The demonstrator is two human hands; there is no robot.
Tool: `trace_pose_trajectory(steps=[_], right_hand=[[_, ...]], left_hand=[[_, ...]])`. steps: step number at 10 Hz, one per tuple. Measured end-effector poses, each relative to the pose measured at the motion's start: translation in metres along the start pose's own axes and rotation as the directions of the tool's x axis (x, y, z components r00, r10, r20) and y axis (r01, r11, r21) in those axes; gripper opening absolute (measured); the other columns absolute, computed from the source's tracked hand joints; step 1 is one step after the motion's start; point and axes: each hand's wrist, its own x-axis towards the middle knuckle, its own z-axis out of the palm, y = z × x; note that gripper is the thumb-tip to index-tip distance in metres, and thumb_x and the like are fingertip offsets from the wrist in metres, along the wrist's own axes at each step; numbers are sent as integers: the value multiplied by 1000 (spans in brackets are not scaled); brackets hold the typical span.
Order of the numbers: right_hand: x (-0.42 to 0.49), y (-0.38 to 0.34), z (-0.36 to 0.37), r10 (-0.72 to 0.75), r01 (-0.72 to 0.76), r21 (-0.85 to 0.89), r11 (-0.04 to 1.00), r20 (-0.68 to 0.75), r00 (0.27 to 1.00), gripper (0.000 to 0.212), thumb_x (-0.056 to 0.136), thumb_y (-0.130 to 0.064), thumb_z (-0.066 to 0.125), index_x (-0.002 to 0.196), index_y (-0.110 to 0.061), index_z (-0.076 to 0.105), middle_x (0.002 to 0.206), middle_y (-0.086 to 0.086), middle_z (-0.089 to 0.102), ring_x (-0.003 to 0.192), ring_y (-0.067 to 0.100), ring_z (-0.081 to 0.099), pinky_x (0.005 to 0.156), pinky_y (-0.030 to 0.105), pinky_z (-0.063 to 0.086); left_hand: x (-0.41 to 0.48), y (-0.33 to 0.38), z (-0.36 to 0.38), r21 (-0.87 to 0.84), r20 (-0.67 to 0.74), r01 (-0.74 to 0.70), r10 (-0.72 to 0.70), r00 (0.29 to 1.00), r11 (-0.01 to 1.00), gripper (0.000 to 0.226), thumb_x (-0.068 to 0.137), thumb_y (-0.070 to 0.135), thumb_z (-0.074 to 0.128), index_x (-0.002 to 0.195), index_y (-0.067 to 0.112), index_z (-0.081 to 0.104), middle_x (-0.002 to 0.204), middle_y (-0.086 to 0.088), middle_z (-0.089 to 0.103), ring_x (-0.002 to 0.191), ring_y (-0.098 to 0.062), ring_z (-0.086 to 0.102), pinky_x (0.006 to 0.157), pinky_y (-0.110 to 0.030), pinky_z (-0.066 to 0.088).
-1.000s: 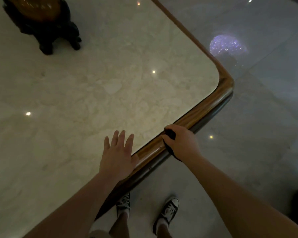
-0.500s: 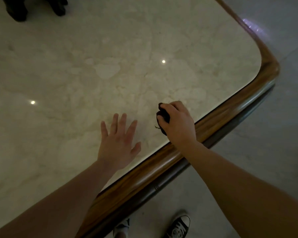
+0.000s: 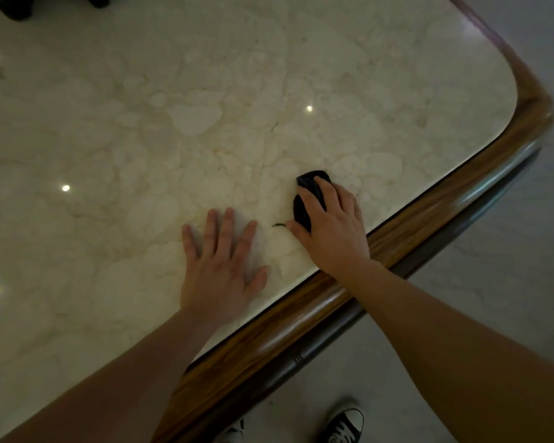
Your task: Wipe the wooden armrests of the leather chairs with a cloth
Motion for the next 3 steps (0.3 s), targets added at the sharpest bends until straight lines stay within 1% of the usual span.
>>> trace_pose_trajectory(steps=[1, 2, 3], right_hand=[[0, 1, -9, -17, 16, 17, 1000, 109, 994, 72, 93, -67, 44, 155, -35, 25, 167, 6, 12, 151, 38, 11, 123, 56, 14], [-6, 2, -21, -3, -9, 127, 992, 93, 996, 74, 91, -69, 48, 155, -41, 22, 168, 0, 9, 152, 36, 6, 123, 55, 13], [-17, 2, -38, 44, -49, 157, 986, 30, 999, 76, 91, -68, 49, 155, -37, 24, 167, -1, 14, 152, 33, 9, 123, 52, 17]], left_hand=[[0, 0, -1, 6, 21, 3, -3, 1000, 1000, 82, 92, 70, 27, 158, 22, 17, 164, -21, 10, 152, -41, 2, 113, -71, 5], [3, 1, -5, -31, 51, 26, -25, 998, 999, 83, 90, 70, 30, 157, 24, 16, 164, -18, 12, 152, -40, 3, 114, -71, 5], [4, 0, -15, -62, 96, 82, -76, 993, 995, 83, 88, 73, 24, 157, 28, 9, 165, -14, 8, 152, -36, 1, 115, -69, 4]])
